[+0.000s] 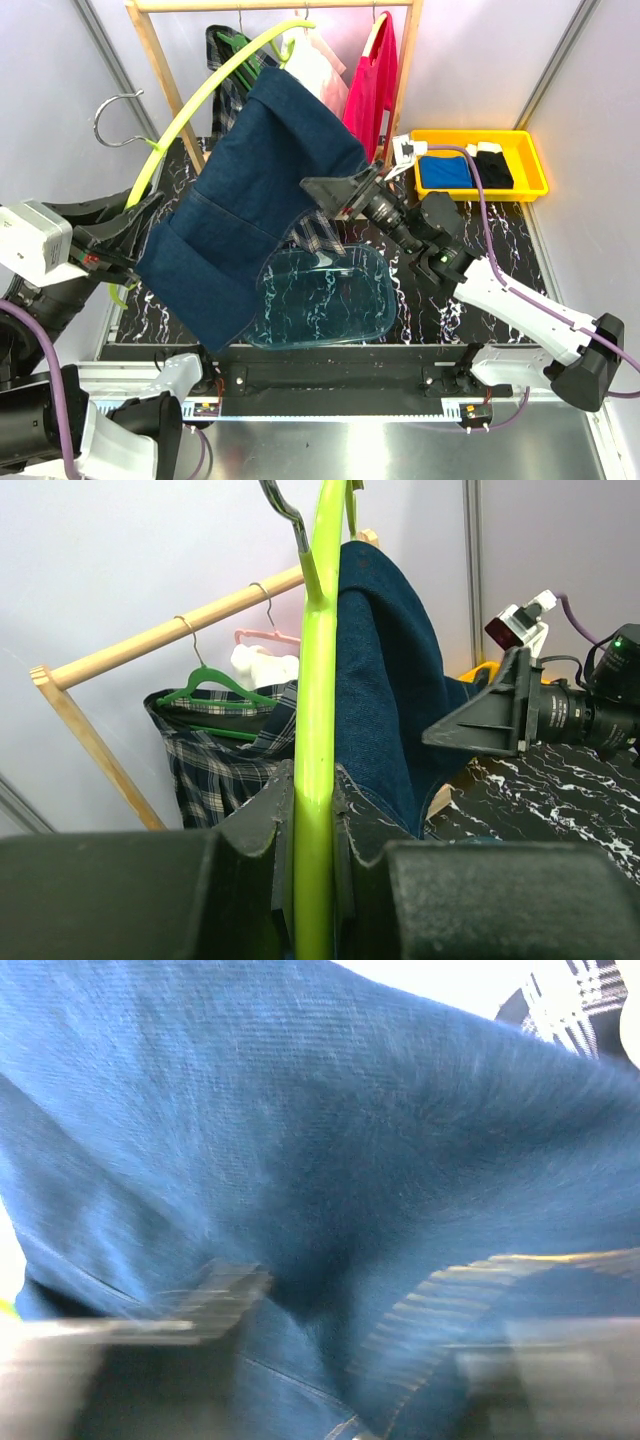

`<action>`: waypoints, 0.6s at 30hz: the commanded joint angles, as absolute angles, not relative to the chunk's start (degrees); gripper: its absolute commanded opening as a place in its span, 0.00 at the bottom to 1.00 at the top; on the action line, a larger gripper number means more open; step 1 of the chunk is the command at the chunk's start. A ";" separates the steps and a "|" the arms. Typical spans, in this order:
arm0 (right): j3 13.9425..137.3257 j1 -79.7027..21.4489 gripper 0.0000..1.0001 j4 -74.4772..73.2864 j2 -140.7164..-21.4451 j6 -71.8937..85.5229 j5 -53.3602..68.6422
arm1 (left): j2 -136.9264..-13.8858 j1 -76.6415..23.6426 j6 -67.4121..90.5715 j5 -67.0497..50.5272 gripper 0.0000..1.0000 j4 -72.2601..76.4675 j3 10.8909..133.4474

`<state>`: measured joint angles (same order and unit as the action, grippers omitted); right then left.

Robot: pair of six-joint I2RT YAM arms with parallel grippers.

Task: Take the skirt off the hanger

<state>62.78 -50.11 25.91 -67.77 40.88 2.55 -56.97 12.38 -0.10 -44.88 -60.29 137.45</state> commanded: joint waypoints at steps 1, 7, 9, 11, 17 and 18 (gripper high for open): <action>65.56 -49.04 0.10 32.34 -67.06 42.62 4.83 | -56.60 13.01 -0.18 -45.53 0.00 -51.07 137.73; 65.74 -49.04 0.00 25.51 -61.11 39.83 4.83 | -55.02 13.18 -3.14 -42.11 0.00 -51.15 131.94; 66.44 -49.04 0.00 17.46 -57.76 36.76 2.74 | -53.97 13.18 -5.09 -37.91 0.00 -50.80 127.65; 65.23 -49.04 0.00 12.85 -50.39 34.81 0.27 | -52.57 13.18 -8.43 -34.65 0.00 -50.02 124.47; 59.17 -49.04 0.00 -5.08 -25.87 32.52 -21.24 | -49.83 13.18 -15.38 -27.87 0.00 -45.44 114.26; 58.54 -49.04 0.00 -8.06 -23.14 33.04 -24.92 | -50.01 13.18 -15.21 -27.43 0.00 -45.35 114.26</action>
<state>60.90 -49.58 3.01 -35.40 35.29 -6.24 -51.09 12.86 -9.50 -36.53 -56.90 115.04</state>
